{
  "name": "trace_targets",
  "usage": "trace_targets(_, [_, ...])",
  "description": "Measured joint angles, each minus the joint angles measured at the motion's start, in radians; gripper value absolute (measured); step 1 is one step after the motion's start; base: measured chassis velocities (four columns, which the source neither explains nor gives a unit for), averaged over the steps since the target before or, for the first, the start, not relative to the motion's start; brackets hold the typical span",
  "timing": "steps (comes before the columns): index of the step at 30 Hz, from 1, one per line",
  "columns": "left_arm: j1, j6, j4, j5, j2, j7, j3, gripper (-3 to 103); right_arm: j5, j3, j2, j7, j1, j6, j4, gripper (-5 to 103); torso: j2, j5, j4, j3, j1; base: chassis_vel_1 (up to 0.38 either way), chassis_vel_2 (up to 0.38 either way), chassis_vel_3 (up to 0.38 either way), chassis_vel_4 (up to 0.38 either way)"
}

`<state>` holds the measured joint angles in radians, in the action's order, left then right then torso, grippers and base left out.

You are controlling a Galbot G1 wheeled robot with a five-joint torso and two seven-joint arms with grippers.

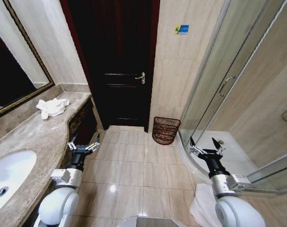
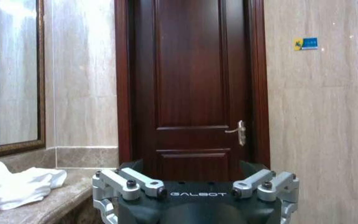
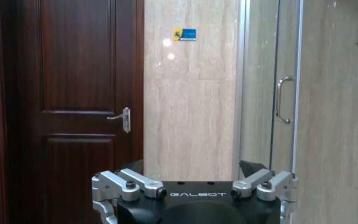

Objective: Discard the used towel into the hamper.

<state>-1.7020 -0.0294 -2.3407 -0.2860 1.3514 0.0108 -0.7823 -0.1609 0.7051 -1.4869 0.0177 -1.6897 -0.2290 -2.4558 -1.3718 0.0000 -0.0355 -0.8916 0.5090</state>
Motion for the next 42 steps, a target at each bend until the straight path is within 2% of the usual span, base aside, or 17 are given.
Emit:
trace_targets(18, [0.013,0.042,0.024,-0.017,-0.002,-0.004,-0.004,100,-0.002,0.001,0.002,0.008,0.003,0.002,-0.001,100,0.002,0.0000,0.0000,0.001,-0.001,0.000,0.000,0.000,0.000])
trace_targets(42, [0.002,0.051,0.022,-0.022,-0.003,-0.011,-0.012,100,0.000,0.005,-0.001,0.036,0.000,-0.006,-0.005,100,0.004,0.0000,0.0000,0.002,-0.002,-0.005,0.004,0.008,-0.003])
